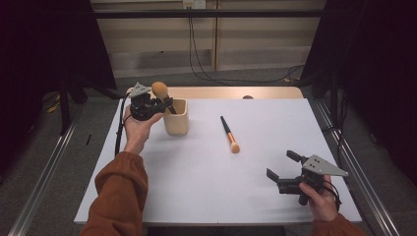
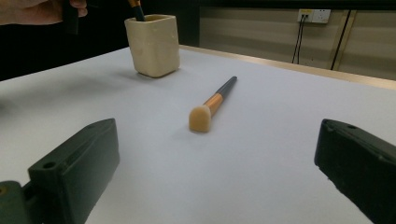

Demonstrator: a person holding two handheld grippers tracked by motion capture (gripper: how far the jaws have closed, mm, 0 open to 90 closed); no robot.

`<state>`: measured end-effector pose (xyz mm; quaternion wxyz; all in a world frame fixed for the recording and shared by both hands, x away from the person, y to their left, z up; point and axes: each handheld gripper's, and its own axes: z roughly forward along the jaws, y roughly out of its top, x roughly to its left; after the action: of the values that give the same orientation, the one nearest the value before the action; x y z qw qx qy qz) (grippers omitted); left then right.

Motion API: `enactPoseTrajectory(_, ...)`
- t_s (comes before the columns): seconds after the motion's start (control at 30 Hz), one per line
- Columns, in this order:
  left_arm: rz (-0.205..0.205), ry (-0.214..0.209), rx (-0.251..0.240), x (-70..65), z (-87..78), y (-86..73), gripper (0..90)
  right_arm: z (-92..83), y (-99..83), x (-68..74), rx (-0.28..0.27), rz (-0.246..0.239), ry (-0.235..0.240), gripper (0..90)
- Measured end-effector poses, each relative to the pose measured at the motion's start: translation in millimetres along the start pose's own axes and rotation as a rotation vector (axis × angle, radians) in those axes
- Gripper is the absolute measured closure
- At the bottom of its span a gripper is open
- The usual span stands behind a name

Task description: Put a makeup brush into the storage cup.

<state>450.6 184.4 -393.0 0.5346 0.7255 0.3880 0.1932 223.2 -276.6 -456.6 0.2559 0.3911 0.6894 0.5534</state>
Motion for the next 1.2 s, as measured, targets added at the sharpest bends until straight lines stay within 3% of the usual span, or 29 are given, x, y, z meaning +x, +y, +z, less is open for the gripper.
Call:
enactPoseTrajectory(0.33, -0.005, 0.004, 0.022, 4.0, 1.6, -9.8, 65.5, 0.3, -0.4, 0.1, 0.002, 0.005, 0.000, 0.0)
enactPoseTrajectory(0.5, -0.019, -0.023, 0.022, 3.9, 2.1, -10.7, 64.0, 0.9, -0.8, 0.0, 0.006, 0.006, 0.003, 0.0)
enactPoseTrajectory(0.6, -0.029, -0.026, 0.025, 2.3, 2.8, -10.9, 51.3, 1.2, -0.7, 0.3, 0.004, 0.006, 0.004, 0.0)
enactPoseTrajectory(0.73, -0.049, 0.007, 0.021, 4.6, 1.7, -12.6, 32.8, 0.9, -0.8, 0.4, 0.005, 0.005, 0.007, 0.0)
enactPoseTrajectory(1.07, -0.039, 0.040, 0.004, 6.0, -12.2, -11.4, 7.7, 1.3, -0.6, 0.4, 0.001, 0.007, 0.005, 0.0)
enactPoseTrajectory(1.2, -0.056, 0.016, -0.012, 6.7, -17.4, -13.4, 2.4, 1.4, -0.5, 0.4, 0.001, 0.004, 0.003, 0.0)
